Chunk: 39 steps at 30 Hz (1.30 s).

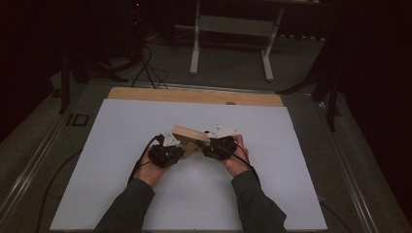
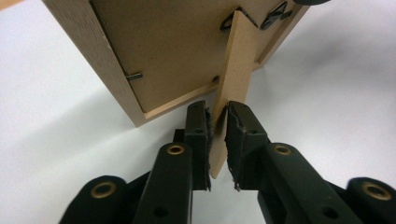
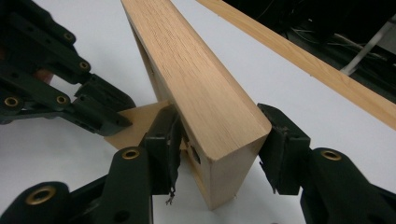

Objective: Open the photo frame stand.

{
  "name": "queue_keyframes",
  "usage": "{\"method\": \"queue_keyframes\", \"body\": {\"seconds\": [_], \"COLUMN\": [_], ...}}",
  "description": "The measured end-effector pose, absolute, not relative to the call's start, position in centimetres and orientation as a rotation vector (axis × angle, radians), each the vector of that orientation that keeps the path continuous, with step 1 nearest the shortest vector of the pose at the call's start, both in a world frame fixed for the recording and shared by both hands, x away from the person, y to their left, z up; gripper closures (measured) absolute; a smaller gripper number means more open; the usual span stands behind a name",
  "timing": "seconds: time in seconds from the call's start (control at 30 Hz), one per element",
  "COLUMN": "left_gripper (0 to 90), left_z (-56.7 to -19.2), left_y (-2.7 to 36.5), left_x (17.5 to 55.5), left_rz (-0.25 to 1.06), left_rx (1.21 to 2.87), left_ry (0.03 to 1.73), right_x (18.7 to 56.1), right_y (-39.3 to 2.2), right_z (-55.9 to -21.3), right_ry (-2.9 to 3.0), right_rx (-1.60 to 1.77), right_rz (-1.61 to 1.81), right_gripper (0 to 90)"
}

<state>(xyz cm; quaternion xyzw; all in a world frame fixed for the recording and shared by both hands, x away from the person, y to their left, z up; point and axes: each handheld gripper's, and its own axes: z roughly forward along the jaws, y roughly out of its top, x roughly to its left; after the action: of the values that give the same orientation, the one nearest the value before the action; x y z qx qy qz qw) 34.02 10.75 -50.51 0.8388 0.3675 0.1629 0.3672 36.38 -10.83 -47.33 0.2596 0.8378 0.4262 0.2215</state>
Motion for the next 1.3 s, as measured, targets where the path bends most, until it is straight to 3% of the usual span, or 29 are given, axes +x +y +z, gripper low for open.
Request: {"method": "queue_keyframes", "body": {"seconds": [0.5, 1.07, 1.23, 1.3], "left_gripper": [72.5, 70.7, 64.1, 62.1], "left_z": [-51.1, -51.6, -51.7, -51.7], "left_y": [11.4, 11.7, 11.6, 11.6], "left_x": [33.6, 33.1, 33.0, 33.0], "left_rz": [0.34, 0.347, 0.334, 0.335], "left_rx": [2.132, 2.143, 2.132, 2.131], "left_ry": [0.948, 0.943, 0.94, 0.941], "right_x": [35.4, 34.8, 34.8, 34.8], "right_y": [-10.6, -10.4, -10.4, -10.5], "right_z": [-47.5, -47.7, -47.7, -47.8], "right_ry": [2.334, 2.344, 2.35, 2.36], "right_rx": [0.675, 0.649, 0.649, 0.653], "right_rz": [1.167, 1.151, 1.152, 1.162], "right_gripper": [51.7, 50.4, 49.7, 45.1]}}
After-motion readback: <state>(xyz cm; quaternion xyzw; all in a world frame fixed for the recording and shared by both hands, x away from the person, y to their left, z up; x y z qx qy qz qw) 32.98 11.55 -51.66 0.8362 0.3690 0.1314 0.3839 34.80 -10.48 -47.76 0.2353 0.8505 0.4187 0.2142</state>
